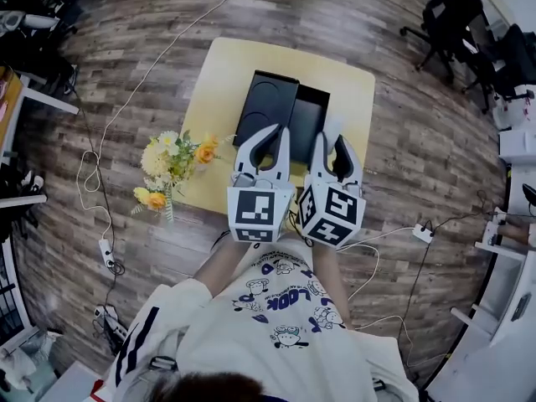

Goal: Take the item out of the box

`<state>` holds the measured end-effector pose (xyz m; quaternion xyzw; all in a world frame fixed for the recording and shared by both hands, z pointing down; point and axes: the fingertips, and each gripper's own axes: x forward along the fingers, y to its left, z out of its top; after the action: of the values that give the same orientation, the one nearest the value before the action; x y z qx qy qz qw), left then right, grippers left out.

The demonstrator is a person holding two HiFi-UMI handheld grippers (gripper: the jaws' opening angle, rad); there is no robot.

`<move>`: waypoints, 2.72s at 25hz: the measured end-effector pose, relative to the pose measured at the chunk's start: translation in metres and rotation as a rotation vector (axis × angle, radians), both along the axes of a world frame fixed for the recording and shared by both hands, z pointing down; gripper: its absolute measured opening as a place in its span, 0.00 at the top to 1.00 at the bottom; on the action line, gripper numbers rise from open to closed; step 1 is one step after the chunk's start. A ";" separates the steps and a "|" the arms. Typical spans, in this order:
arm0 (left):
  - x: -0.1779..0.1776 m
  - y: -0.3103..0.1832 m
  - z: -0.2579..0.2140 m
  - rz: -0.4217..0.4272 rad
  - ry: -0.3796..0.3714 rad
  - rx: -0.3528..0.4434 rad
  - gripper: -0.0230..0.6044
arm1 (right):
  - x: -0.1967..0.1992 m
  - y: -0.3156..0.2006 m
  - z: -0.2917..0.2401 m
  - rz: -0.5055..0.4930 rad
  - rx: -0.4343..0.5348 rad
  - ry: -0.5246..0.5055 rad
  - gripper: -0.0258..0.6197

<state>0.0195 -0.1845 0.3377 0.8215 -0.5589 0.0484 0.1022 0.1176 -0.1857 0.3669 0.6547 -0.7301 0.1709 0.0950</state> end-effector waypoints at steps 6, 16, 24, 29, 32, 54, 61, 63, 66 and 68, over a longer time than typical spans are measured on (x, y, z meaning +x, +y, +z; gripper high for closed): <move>0.001 0.008 -0.009 -0.004 -0.005 0.026 0.94 | -0.002 0.009 -0.014 -0.027 0.068 0.000 0.74; 0.000 0.019 -0.017 -0.015 -0.027 0.064 0.94 | -0.003 0.023 -0.030 -0.037 0.171 -0.013 0.74; -0.004 0.026 -0.019 -0.024 -0.036 0.081 0.94 | -0.005 0.031 -0.038 -0.043 0.241 0.019 0.74; -0.004 0.028 -0.018 -0.027 -0.036 0.088 0.94 | -0.007 0.034 -0.039 -0.049 0.268 0.014 0.74; -0.005 0.028 -0.020 -0.027 -0.037 0.094 0.94 | -0.009 0.035 -0.043 -0.052 0.290 0.017 0.74; -0.012 0.023 -0.023 -0.039 -0.047 0.109 0.94 | -0.016 0.030 -0.048 -0.066 0.310 0.009 0.74; -0.011 0.023 -0.023 -0.033 -0.046 0.108 0.94 | -0.015 0.029 -0.047 -0.055 0.309 0.012 0.74; -0.012 0.023 -0.023 -0.033 -0.045 0.109 0.94 | -0.015 0.029 -0.047 -0.054 0.309 0.012 0.74; -0.012 0.022 -0.023 -0.032 -0.046 0.110 0.94 | -0.016 0.029 -0.047 -0.055 0.309 0.013 0.74; -0.012 0.022 -0.023 -0.030 -0.046 0.109 0.94 | -0.016 0.029 -0.047 -0.054 0.308 0.013 0.74</move>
<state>0.0077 -0.1622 0.3148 0.8160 -0.5752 0.0352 0.0451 0.1014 -0.1569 0.3200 0.6426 -0.7646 0.0500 0.0027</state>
